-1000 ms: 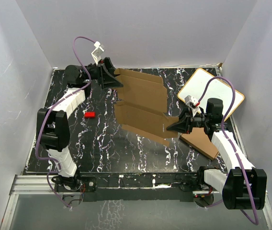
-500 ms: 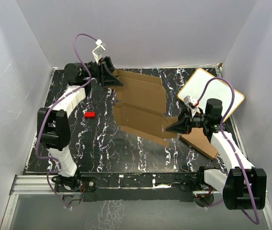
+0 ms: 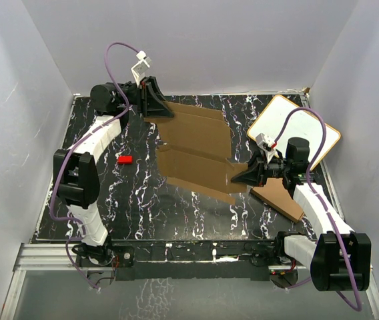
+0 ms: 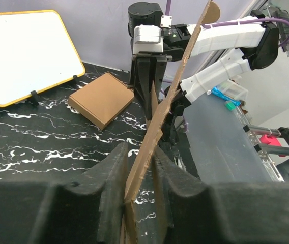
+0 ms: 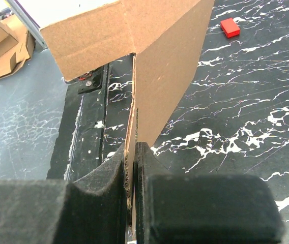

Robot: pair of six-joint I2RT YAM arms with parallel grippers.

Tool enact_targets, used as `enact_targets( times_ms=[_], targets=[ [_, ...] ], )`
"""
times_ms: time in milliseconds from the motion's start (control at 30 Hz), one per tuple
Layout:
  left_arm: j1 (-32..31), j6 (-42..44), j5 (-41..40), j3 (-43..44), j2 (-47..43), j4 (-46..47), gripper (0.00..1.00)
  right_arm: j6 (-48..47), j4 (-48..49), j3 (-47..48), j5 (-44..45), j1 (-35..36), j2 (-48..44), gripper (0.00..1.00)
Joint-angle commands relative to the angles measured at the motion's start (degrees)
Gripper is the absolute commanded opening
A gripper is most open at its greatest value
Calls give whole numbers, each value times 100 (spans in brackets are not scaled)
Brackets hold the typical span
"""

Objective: Fold the paper box

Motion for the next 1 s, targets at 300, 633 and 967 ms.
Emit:
enact_targets(
  times_ms=[300, 633, 967],
  targets=[
    [76, 127, -122, 27, -403, 374, 0, -1054, -689, 395, 435, 3, 68, 15],
    [359, 5351, -2593, -2156, -3187, -4852, 0, -1205, -828, 427, 572, -6, 37, 24],
    [289, 6410, -2978, -3550, -4718, -6275, 0, -1736, -1257, 577, 1022, -29, -16, 70]
  ],
)
